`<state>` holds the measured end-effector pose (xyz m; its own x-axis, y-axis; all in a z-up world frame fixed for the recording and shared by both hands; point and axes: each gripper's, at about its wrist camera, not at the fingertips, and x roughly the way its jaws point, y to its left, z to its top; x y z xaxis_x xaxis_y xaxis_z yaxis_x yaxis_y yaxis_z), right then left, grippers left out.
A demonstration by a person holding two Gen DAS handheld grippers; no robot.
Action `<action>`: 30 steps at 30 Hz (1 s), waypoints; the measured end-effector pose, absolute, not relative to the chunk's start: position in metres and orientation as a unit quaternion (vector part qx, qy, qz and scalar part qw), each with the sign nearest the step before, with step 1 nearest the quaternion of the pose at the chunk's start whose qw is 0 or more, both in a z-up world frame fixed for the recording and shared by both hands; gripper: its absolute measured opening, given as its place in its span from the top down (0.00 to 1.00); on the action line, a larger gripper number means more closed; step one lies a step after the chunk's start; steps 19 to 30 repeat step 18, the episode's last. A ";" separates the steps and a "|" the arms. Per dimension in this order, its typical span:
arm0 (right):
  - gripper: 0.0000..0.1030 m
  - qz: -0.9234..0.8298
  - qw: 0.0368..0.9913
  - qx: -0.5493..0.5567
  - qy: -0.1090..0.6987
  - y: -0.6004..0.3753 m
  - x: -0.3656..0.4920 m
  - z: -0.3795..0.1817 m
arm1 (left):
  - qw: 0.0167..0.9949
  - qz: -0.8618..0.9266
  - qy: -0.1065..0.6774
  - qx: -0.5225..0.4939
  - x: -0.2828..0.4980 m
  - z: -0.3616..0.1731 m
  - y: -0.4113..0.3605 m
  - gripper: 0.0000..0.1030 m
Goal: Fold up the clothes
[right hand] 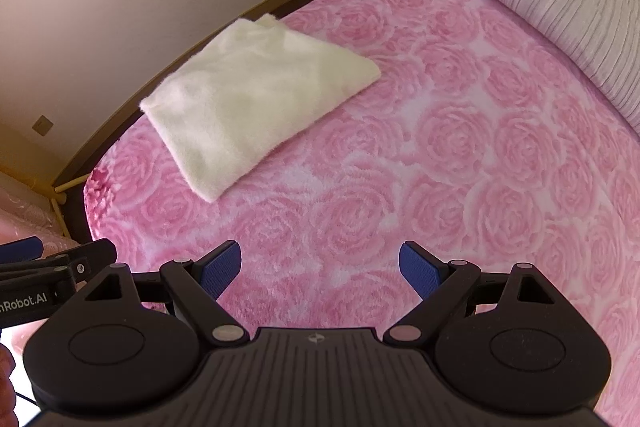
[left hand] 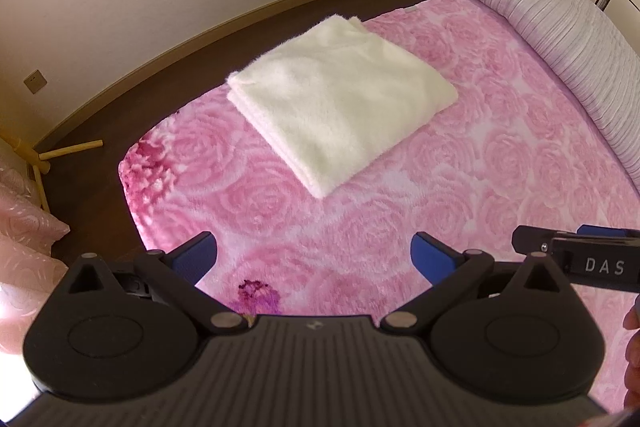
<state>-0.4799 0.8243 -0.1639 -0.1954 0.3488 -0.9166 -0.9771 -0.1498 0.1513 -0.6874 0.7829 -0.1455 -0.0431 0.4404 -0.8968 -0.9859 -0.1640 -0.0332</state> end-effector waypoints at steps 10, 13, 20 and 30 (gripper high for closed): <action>0.14 0.657 0.507 -0.381 0.407 0.827 -0.490 -0.160 | 0.563 0.638 0.318 -0.418 -0.696 -0.143 0.783 0.01; 0.14 0.660 0.507 -0.381 0.404 0.822 -0.493 -0.157 | 0.566 0.640 0.314 -0.415 -0.697 -0.140 0.779 0.01; 0.14 0.662 0.508 -0.380 0.399 0.812 -0.497 -0.151 | 0.572 0.647 0.307 -0.400 -0.697 -0.134 0.767 0.01; 0.14 0.662 0.508 -0.380 0.399 0.812 -0.497 -0.151 | 0.572 0.647 0.307 -0.400 -0.697 -0.134 0.767 0.01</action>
